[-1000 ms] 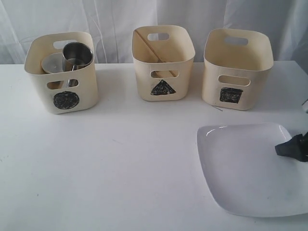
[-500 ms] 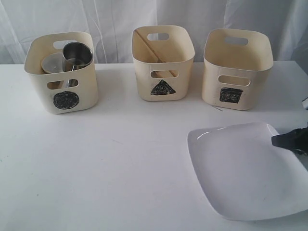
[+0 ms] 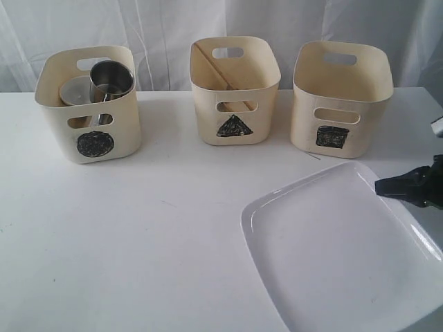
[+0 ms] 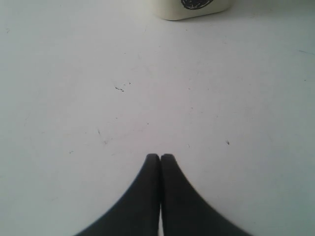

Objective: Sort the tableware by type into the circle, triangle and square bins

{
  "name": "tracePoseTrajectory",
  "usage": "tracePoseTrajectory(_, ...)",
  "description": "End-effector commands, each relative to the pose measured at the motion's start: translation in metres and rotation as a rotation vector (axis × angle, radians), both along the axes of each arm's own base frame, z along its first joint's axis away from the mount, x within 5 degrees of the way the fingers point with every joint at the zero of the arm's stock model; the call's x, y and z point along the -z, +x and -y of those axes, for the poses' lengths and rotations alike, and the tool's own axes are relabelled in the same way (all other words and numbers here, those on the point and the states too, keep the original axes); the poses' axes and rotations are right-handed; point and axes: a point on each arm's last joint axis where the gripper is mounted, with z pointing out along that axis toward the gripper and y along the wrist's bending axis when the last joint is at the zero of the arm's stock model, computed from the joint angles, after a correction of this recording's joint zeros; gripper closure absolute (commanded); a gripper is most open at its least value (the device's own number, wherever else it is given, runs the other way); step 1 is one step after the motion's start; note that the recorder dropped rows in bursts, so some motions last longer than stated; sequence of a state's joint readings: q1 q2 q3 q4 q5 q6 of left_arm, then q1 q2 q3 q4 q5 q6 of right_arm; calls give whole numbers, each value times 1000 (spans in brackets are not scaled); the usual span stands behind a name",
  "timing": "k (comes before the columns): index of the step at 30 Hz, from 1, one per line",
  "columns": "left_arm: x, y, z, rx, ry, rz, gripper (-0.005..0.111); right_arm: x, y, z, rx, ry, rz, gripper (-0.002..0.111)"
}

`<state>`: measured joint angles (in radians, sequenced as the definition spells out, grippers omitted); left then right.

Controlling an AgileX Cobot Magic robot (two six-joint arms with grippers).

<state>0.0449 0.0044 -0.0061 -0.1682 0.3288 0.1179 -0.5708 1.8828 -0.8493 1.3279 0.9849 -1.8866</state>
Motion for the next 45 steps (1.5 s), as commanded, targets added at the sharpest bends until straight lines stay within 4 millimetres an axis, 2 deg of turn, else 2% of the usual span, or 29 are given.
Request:
tracePoseTrajectory(1,2,0,0,-3,-15,-9,107,0,-1,-12,-78,-6,-15,108)
tracePoseTrajectory(6,2,0,0,-3,-15,-9,107,2,3,-18,-84,-38,-22,108)
tracePoseTrajectory(14,2,0,0,-3,-15,-9,107,10,7,-13,-27,-137,-46,108)
tracePoseTrajectory(21,2,0,0,-3,-15,-9,107,34,6,-12,-28,-106,-117,108)
tracePoseTrajectory(27,2,0,0,-3,-15,-9,107,38,8,-8,12,-143,-128,108)
tracePoseTrajectory(30,2,0,0,-3,-15,-9,107,39,8,-7,21,-157,-132,98)
tracePoseTrajectory(35,2,0,0,-3,-15,-9,107,45,9,-8,17,-148,-142,74)
tracePoseTrajectory(37,2,0,0,-3,-15,-9,107,51,9,-14,-28,-153,-137,72)
tracePoseTrajectory(42,2,0,0,-3,-15,-9,107,69,12,-30,-115,-196,-148,75)
tracePoseTrajectory(43,2,0,0,-3,-15,-9,107,73,13,-31,-113,-212,-160,79)
tracePoseTrajectory(45,2,0,0,-3,-15,-9,107,77,13,-32,-100,-234,-191,95)
